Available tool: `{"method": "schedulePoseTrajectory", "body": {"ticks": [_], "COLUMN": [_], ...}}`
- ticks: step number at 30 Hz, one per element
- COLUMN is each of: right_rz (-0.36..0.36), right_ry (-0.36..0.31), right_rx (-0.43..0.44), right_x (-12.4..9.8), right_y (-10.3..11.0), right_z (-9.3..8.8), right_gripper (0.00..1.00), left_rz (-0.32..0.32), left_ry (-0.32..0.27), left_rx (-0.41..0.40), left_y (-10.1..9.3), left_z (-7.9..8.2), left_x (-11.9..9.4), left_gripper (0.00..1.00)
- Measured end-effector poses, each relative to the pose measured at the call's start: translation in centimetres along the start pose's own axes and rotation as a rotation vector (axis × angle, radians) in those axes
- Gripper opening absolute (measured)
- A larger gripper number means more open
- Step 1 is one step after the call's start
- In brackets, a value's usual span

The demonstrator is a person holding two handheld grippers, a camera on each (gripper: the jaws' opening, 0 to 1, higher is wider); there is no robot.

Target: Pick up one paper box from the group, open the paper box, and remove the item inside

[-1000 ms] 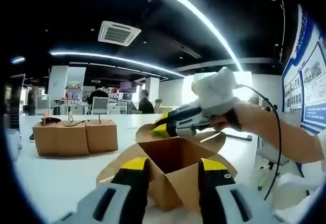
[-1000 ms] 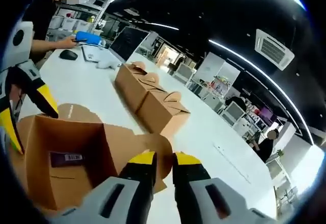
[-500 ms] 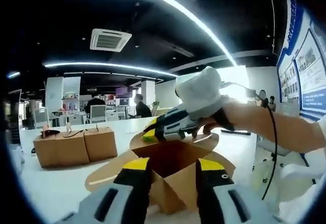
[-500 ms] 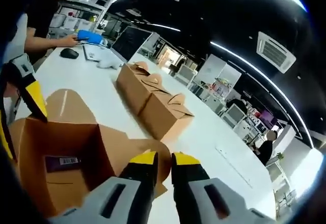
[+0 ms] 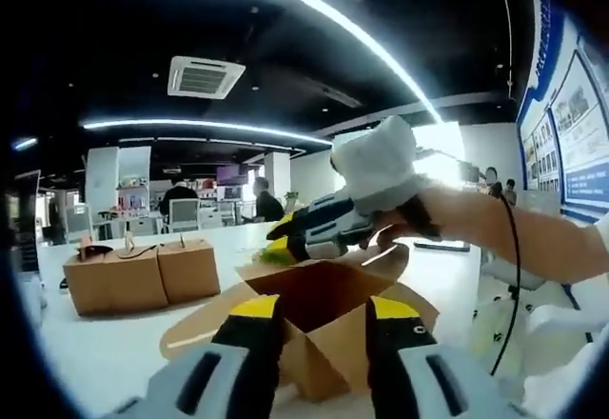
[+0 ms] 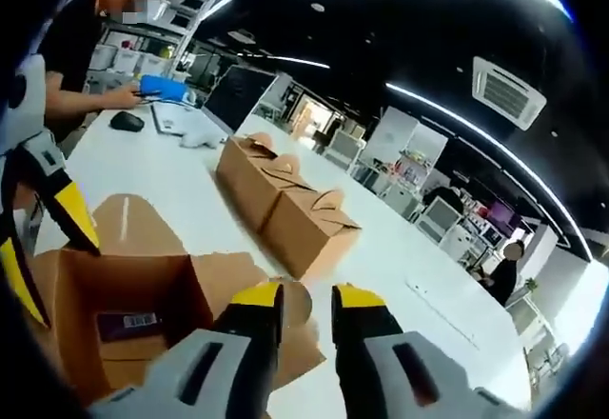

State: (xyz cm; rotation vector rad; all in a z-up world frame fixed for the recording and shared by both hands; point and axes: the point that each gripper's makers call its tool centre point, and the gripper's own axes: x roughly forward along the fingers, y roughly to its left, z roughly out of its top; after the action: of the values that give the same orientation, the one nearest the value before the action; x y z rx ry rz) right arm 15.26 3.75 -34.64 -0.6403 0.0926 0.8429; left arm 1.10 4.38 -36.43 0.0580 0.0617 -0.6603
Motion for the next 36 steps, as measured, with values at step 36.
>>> {"method": "schedulePoseTrajectory", "body": {"ticks": [36], "right_rz": [0.054], "right_ry": [-0.241], "right_rx": [0.202], "right_x": [-10.6], "right_y": [3.0], "right_z": [3.6], "right_gripper": [0.27], "left_rz": [0.080], "left_ry": [-0.039], "left_rx": [0.043], "left_y": [-0.7], "left_z": [0.5], "left_x": [0.5], "left_gripper": [0.36]}}
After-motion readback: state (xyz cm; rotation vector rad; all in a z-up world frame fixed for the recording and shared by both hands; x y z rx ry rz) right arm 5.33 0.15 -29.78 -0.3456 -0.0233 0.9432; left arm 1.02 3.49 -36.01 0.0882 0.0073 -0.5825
